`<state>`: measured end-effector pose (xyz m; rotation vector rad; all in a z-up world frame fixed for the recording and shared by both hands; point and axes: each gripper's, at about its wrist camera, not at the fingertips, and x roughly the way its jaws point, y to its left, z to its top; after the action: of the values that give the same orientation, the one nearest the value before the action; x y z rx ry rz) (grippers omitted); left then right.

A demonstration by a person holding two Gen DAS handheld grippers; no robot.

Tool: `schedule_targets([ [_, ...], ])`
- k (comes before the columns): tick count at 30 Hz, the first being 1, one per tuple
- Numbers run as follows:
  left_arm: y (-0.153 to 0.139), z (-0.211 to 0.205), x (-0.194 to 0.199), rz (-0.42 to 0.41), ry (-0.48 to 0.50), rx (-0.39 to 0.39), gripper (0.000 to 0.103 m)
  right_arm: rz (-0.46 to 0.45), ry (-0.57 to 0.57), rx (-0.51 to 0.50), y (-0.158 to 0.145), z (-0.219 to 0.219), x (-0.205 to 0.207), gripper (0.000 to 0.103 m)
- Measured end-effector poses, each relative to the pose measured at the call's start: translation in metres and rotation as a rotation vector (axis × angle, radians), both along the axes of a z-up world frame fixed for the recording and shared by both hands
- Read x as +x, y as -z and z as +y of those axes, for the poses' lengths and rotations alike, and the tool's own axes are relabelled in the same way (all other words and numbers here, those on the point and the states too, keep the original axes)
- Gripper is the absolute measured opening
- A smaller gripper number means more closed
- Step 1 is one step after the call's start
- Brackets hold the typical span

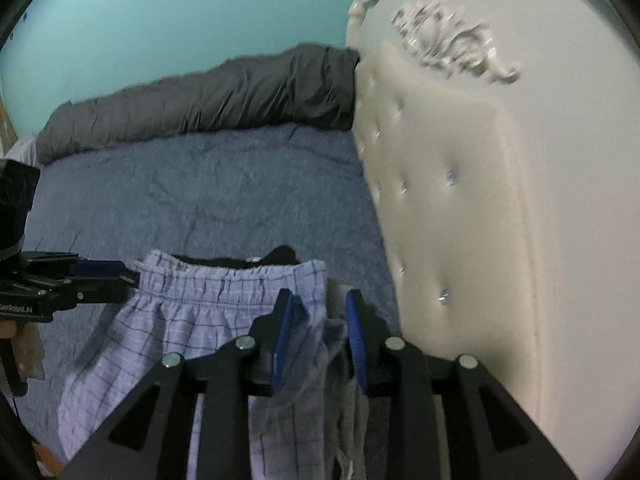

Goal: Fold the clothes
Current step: 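Carry the hanging shorts over the clothes stack and lower them onto it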

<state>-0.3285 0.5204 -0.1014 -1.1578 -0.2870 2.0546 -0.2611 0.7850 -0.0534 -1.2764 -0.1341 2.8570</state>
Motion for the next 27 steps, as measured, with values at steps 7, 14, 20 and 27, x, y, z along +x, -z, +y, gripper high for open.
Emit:
schedule_targets([
  [7,-0.018,-0.004,0.037,0.073,0.041,0.004,0.049,0.089,-0.044,-0.095,-0.02,0.004,0.062,0.029],
  [14,-0.013,0.003,0.073,0.083,0.081,-0.03,0.054,0.062,-0.034,-0.112,0.0,-0.002,0.107,0.028],
  [20,-0.008,0.004,0.099,0.089,0.101,-0.055,0.054,0.02,-0.007,-0.126,0.024,-0.011,0.132,0.029],
  [27,0.002,0.003,0.114,0.078,0.111,-0.071,0.054,-0.026,-0.001,-0.087,0.043,-0.019,0.137,0.027],
])
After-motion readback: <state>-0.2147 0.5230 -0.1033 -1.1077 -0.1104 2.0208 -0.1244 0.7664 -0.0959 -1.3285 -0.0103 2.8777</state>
